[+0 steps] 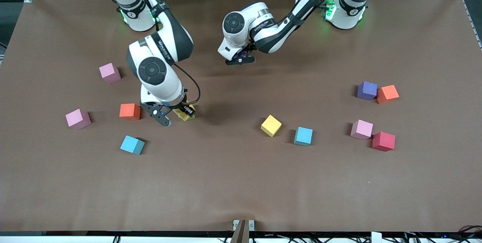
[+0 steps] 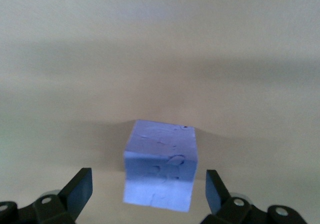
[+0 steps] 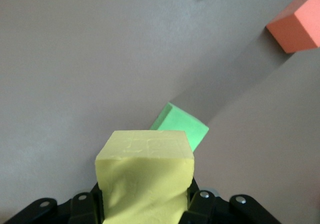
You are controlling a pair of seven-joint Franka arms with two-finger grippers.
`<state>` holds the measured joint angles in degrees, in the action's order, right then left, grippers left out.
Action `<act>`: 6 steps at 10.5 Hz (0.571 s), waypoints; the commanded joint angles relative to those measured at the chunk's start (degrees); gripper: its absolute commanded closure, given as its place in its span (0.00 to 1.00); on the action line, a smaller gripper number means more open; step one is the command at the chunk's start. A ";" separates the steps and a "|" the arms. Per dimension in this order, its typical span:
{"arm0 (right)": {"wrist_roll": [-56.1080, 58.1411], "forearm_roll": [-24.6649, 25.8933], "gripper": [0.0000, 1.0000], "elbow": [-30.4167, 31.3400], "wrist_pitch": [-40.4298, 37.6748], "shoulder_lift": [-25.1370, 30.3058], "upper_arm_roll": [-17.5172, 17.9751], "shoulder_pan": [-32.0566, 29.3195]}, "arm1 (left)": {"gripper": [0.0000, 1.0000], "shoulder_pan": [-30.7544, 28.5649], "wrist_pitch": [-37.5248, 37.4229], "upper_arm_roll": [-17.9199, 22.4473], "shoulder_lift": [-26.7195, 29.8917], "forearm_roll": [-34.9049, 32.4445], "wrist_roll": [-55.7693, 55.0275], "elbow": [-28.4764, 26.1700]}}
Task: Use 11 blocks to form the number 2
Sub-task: 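Lower the purple cube onto the table with the left gripper and release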
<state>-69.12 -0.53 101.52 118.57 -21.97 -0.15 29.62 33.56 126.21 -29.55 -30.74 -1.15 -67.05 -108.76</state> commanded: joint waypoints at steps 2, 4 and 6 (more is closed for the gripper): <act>-0.50 -1.58 1.00 7.45 0.53 6.05 -0.20 3.07 | 0.00 -4.53 -2.37 -0.33 5.33 -0.26 0.43 -0.76; 4.41 -1.66 1.00 8.17 0.00 6.50 1.72 3.16 | 0.00 -9.09 -4.20 -0.25 6.83 -0.17 1.13 0.29; 6.78 -1.66 1.00 8.17 0.08 6.15 3.05 5.35 | 0.00 -15.16 -5.36 -0.16 6.14 0.18 2.10 2.32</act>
<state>-64.81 -1.47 107.91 118.54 -17.45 1.97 33.58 22.52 122.51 -29.32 -24.84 -1.14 -66.23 -107.50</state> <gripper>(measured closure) 0.414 0.000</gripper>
